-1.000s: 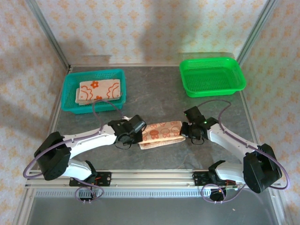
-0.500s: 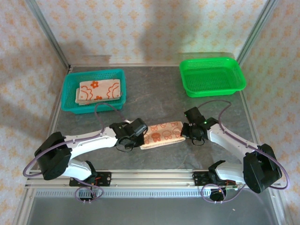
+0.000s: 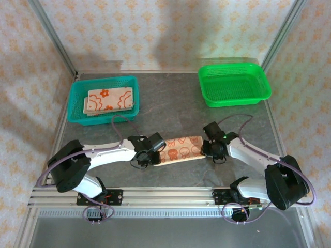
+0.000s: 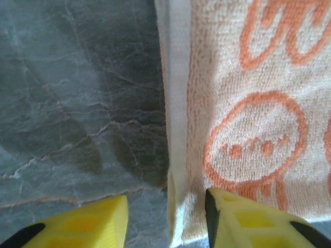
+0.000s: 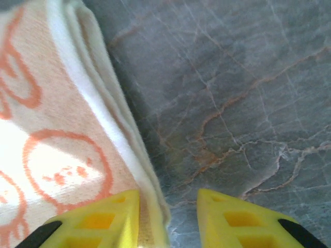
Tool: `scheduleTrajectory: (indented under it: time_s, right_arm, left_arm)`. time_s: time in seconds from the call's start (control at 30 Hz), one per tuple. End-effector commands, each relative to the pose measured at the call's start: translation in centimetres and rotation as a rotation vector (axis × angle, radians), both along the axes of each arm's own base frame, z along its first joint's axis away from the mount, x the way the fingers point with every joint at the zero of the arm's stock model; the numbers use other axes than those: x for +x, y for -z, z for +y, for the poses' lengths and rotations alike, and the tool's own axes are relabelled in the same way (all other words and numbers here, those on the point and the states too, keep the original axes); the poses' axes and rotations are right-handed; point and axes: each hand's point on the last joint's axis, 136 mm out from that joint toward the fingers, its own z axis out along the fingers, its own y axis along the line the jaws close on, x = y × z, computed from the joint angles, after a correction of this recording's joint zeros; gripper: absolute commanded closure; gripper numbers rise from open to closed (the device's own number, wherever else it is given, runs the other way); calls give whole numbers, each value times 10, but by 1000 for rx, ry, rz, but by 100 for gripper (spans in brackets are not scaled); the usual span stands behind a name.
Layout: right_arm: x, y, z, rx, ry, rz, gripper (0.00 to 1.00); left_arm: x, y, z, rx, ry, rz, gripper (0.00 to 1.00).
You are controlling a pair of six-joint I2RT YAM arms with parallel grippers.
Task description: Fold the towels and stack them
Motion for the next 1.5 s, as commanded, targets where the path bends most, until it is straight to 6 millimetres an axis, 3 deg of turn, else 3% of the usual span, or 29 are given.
scheduleTrajectory:
  time_s: [0.0, 0.17, 0.37, 0.53, 0.83, 1.0, 1.17, 1.23, 1.37, 1.47]
  right_arm:
    - [22, -33, 6, 3, -8, -91, 66]
    - [38, -46, 24, 55, -41, -138, 68]
    - [40, -31, 46, 102, -71, -120, 84]
    - [35, -17, 60, 118, -94, -111, 85]
    - [31, -2, 61, 97, -114, -90, 86]
    - [30, 8, 60, 86, -123, -74, 86]
    - [30, 10, 60, 85, -119, -73, 86]
    - [31, 6, 61, 89, -121, -82, 83]
    - [38, -12, 62, 101, -119, -129, 72]
    - [42, -29, 64, 123, -114, -169, 69]
  left_arm:
    - [14, -26, 7, 17, -3, -65, 38]
    - [33, -32, -3, -61, -41, -132, 37]
    - [46, -17, -20, -118, -97, -155, 40]
    - [47, -4, -11, -39, -129, -156, 43]
    - [42, 7, -5, 35, -133, -162, 43]
    - [44, 13, -13, 25, -109, -171, 43]
    - [42, 29, -8, 95, -83, -157, 42]
    - [39, 36, -6, 118, -76, -142, 49]
    - [33, 49, 7, 166, -68, -138, 76]
    - [32, 46, 15, 175, -59, -154, 94]
